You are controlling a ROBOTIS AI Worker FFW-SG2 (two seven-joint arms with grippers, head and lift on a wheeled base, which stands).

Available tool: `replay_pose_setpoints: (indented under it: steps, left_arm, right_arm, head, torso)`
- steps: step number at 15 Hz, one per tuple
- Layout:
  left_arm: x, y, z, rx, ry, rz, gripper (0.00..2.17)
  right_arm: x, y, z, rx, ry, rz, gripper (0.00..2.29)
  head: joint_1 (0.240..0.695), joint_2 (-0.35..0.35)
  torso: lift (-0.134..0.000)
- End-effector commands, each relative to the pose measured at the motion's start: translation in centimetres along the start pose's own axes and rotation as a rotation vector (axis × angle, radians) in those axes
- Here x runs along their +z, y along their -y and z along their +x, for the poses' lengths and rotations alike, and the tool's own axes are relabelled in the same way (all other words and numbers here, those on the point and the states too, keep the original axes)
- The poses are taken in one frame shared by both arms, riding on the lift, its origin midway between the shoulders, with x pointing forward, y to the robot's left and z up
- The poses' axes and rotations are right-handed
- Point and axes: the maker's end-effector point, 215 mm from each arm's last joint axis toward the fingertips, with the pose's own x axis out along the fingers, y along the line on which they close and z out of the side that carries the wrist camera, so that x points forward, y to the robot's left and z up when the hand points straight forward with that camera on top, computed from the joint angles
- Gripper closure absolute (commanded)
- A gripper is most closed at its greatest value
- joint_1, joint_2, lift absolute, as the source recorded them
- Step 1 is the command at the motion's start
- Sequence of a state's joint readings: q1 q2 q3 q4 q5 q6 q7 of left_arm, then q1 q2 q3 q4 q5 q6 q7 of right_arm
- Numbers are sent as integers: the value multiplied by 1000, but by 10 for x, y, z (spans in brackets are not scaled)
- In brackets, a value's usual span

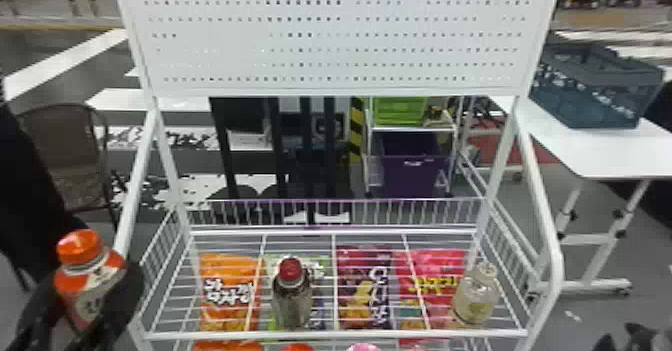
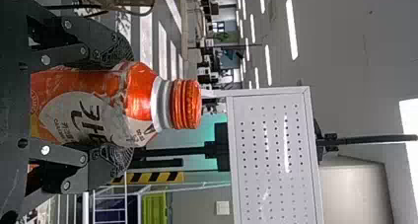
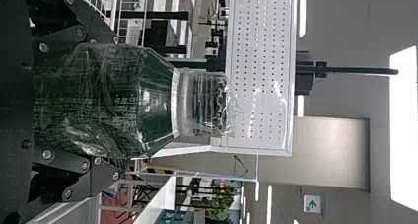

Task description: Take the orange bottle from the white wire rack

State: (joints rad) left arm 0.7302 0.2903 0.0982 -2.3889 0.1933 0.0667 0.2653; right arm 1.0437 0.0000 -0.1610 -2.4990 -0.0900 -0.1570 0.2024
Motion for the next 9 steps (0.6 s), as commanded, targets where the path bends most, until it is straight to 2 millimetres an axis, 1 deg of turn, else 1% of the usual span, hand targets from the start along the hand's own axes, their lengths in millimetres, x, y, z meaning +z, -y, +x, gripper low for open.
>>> replay_pose_setpoints:
  steps: [1, 9]
  left_arm:
    - [0, 0, 0, 0, -1, 0, 2148]
    - [-1, 0, -2, -1, -3, 3, 2148]
  right_arm:
    - [2, 0, -1, 0, 4, 0, 920]
    - [5, -1, -1, 1, 8, -3, 923]
  head:
    - [499, 0]
    - [499, 0]
  torso:
    - [0]
    - [0]
